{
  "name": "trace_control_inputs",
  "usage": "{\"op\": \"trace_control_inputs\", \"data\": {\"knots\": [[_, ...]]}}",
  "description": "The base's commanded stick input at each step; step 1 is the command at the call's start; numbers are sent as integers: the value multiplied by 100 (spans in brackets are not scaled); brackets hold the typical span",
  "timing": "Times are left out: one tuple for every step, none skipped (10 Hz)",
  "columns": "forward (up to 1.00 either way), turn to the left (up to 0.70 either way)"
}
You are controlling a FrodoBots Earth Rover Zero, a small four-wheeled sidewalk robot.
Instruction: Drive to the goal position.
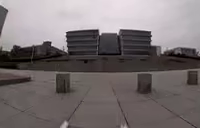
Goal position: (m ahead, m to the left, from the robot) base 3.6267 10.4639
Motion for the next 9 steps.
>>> {"op": "trace_control_inputs", "data": {"knots": [[70,0],[70,0],[70,0],[70,0],[70,0],[70,0],[70,0],[70,0],[70,0]]}}
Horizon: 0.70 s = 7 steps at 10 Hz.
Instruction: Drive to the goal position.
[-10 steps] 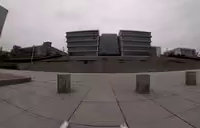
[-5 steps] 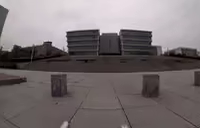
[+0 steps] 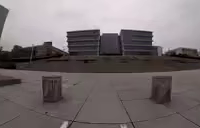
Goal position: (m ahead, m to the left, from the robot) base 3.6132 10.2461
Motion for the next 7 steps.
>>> {"op": "trace_control_inputs", "data": {"knots": [[70,0],[70,0],[70,0],[70,0],[70,0],[70,0],[70,0]]}}
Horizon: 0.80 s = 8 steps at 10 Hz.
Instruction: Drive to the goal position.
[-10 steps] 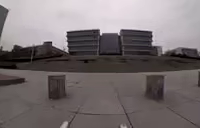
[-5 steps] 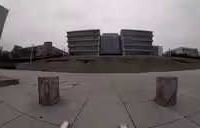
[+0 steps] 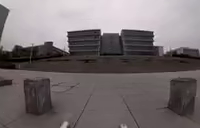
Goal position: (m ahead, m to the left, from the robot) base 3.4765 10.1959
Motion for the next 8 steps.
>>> {"op": "trace_control_inputs", "data": {"knots": [[70,0],[70,0],[70,0],[70,0],[70,0],[70,0],[70,0],[70,0]]}}
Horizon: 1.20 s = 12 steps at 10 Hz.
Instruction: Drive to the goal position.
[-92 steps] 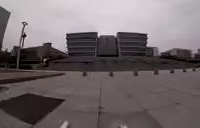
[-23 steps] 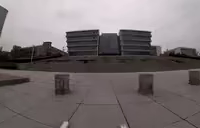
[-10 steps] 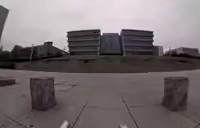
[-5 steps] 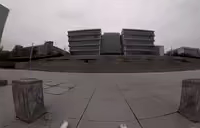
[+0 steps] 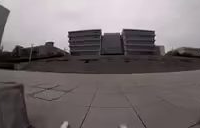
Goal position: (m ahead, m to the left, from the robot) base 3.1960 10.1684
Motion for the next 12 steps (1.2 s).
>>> {"op": "trace_control_inputs", "data": {"knots": [[70,0],[70,0],[70,0],[70,0],[70,0],[70,0],[70,0],[70,0],[70,0],[70,0],[70,0],[70,0]]}}
